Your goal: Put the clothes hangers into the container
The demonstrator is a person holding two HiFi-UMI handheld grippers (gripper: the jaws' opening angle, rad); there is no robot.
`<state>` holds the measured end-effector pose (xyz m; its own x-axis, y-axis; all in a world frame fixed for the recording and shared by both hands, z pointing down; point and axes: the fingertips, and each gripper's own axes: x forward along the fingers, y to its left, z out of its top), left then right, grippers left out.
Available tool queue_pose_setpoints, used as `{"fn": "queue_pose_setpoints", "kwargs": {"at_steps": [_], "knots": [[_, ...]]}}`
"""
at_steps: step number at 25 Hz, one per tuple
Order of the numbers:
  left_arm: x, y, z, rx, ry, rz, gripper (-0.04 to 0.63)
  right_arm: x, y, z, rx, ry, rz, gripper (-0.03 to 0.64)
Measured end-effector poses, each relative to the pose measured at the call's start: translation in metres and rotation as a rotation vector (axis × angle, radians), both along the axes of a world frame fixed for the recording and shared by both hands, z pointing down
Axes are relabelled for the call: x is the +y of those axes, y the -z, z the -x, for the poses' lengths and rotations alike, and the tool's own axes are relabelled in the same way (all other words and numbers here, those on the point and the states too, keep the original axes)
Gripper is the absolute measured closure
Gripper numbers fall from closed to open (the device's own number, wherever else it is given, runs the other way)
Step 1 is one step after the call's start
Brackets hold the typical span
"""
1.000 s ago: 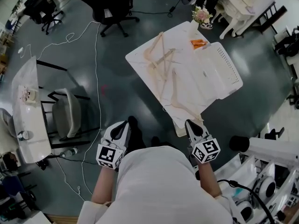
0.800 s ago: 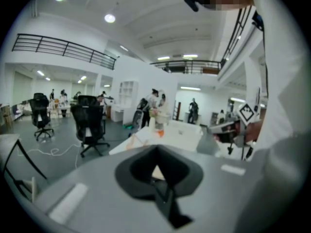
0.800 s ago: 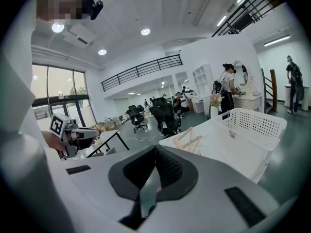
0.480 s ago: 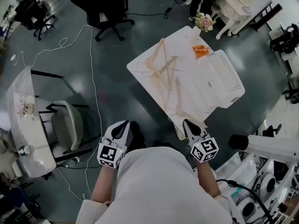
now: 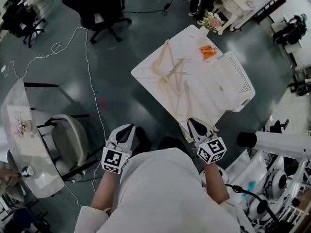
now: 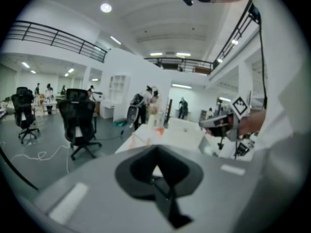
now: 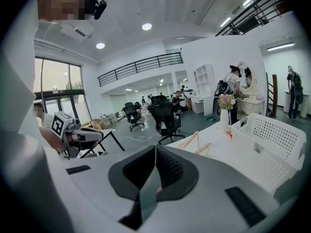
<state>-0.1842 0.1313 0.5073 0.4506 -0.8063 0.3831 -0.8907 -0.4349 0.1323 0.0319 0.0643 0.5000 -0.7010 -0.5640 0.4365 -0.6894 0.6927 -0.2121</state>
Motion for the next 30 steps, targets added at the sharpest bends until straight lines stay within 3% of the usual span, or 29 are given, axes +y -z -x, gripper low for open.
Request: {"fn": "queue_pose_setpoints", "kwargs": {"at_steps": [9, 22, 30], "knots": [[-0.022, -0.014, -0.006, 0.025, -0.005, 0.035, 0.595, -0.025, -0.014, 0.023, 0.033, 0.073, 0.027, 0.612], [-0.048, -0.025, -0.015, 0.041, 0.166, 0.085, 0.595, -0.104, -0.073, 0.029, 0.136, 0.273, 0.114, 0.609], [-0.049, -0.033, -0.017, 0.047, 0.244, 0.123, 0.595, -0.146, -0.137, 0.043, 0.244, 0.392, 0.205, 0.548]]}}
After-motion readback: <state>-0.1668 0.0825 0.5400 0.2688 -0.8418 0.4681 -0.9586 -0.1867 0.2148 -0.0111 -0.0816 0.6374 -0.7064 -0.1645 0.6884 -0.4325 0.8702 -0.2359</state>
